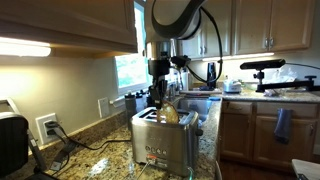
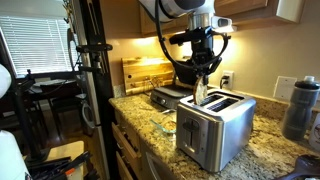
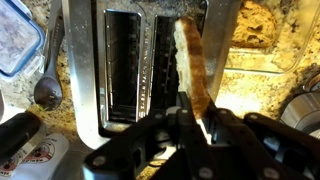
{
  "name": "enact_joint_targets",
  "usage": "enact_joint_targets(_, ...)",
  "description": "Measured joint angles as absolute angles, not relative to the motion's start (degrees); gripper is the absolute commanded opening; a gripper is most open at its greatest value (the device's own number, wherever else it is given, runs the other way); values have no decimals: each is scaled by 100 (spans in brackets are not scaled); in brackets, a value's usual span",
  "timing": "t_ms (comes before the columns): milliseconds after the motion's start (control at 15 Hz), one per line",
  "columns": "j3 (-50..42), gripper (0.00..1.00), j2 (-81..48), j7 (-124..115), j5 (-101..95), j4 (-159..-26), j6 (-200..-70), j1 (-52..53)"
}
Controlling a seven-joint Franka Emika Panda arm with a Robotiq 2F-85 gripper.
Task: Put the slice of bread on the left side of the toaster and push the lever down
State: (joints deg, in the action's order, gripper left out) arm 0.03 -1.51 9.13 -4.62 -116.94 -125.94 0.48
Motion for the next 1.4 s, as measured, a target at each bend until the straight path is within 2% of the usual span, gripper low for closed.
enact_joint_targets(200,-49,6,-178,928,-469,-11694,-12647,41)
enact_joint_targets(267,-63,40,-186,933,-473,-11695,-12672,32)
enact_joint_targets(400,-78,47,-246,934,-474,-11708,-12698,2)
enact_joint_targets(933,-89,98,-448,934,-473,-11710,-12775,-19)
enact_joint_targets(1400,-103,100,-350,906,-428,-11609,-12168,-26)
